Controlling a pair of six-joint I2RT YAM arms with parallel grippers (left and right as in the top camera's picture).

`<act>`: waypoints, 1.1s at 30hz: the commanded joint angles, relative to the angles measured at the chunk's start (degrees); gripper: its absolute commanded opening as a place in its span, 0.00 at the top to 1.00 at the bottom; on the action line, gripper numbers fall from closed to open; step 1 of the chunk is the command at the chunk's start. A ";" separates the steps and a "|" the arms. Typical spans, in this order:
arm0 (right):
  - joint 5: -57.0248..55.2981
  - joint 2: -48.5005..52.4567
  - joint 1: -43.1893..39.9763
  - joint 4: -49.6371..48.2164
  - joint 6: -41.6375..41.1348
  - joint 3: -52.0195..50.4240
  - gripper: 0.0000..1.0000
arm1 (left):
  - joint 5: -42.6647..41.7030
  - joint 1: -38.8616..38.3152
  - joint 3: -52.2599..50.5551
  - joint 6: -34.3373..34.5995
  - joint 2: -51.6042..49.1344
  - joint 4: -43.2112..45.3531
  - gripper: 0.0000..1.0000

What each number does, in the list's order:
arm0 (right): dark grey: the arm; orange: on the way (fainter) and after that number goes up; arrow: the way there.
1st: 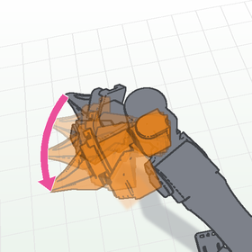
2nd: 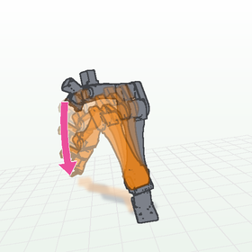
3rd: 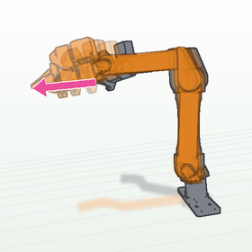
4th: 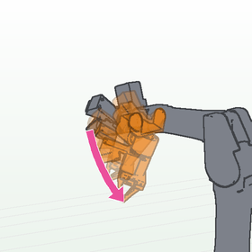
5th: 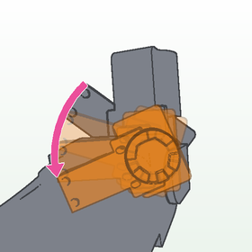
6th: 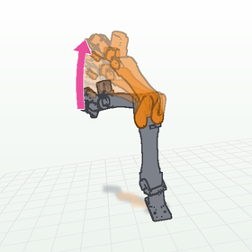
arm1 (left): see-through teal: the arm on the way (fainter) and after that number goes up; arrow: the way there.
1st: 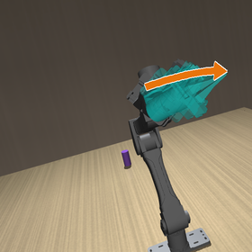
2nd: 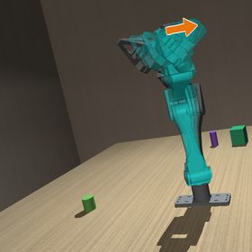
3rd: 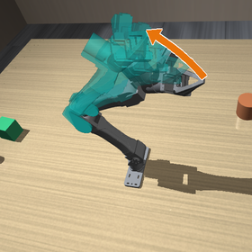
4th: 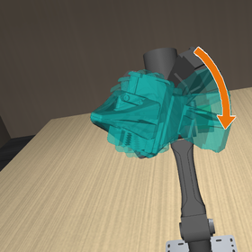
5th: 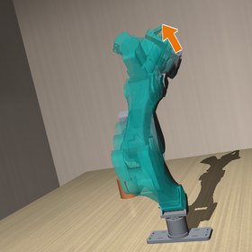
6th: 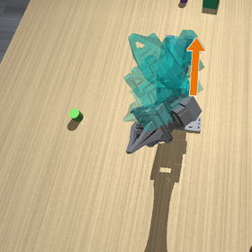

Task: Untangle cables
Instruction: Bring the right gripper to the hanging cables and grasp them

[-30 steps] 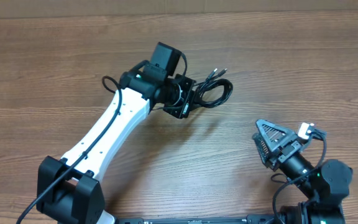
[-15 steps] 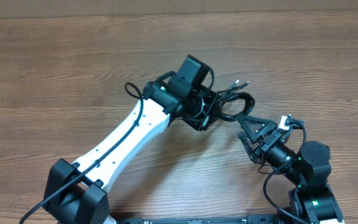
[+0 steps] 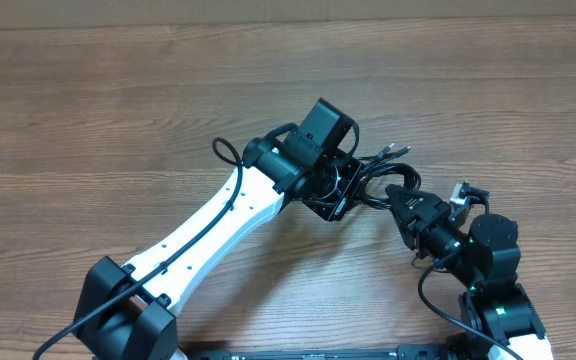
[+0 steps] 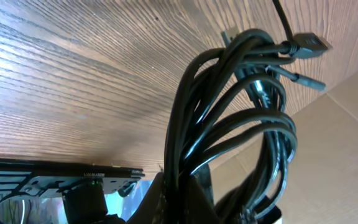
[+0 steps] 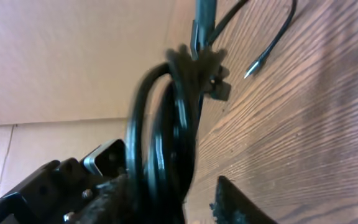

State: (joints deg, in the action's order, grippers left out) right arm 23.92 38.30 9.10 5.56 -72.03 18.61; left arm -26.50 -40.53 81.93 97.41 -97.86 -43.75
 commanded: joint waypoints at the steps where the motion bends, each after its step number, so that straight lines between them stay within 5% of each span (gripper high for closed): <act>1: -1.44 0.24 0.33 0.02 0.50 0.94 0.65 | -0.09 -0.37 1.25 0.59 1.22 0.26 0.96; 8: -1.42 0.24 0.33 0.11 0.50 0.94 0.80 | -0.13 -0.42 1.25 0.59 1.22 0.31 0.96; 33: -2.47 0.24 0.26 0.96 3.10 0.94 0.76 | -9.16 2.05 1.25 -4.70 1.22 1.01 0.96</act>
State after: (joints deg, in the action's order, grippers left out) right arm 22.22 38.33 9.10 6.20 -70.30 18.61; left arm -31.62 -38.83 81.93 95.35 -97.86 -43.62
